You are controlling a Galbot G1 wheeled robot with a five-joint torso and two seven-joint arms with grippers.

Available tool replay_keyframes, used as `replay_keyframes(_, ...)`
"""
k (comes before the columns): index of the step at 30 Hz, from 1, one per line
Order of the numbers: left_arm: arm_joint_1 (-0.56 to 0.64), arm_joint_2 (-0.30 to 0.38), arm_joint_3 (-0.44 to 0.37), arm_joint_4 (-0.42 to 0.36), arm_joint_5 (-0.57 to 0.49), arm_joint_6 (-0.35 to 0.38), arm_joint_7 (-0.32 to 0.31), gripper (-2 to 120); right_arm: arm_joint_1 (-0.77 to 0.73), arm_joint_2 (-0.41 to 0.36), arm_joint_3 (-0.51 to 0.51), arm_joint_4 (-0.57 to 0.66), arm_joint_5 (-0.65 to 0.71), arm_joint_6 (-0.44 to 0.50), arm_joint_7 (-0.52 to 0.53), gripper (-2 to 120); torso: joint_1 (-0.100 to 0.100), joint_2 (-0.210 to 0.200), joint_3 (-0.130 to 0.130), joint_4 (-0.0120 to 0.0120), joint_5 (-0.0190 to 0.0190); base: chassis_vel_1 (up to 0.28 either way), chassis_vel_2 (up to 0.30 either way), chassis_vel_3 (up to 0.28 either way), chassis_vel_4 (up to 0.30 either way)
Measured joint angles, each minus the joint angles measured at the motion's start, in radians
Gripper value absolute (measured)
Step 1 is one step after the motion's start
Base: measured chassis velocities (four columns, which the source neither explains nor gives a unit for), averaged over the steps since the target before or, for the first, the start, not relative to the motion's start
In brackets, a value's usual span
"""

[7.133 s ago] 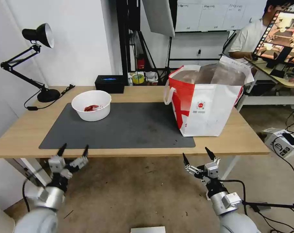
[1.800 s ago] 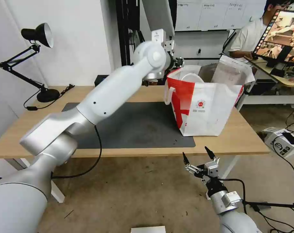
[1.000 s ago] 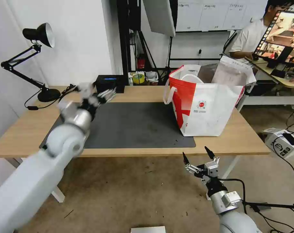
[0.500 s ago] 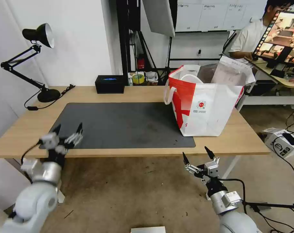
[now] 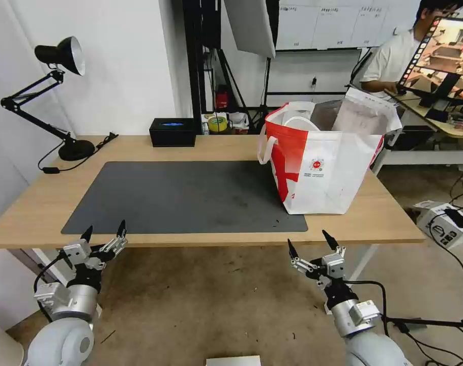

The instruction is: Pick up the trash from the table and place it into the takeout bag.

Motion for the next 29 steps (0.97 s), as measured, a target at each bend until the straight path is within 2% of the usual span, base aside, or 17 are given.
replay_keyframes(29, -0.008, 0.004, 0.006, 0.001, -0.004, 0.003, -0.003, 100, 0.000, 0.000, 0.000, 0.000, 0.000, 0.000, 0.000, 100, 0.000, 0.000, 0.000, 0.0000, 0.0000, 0.000, 0.000, 0.000, 0.000)
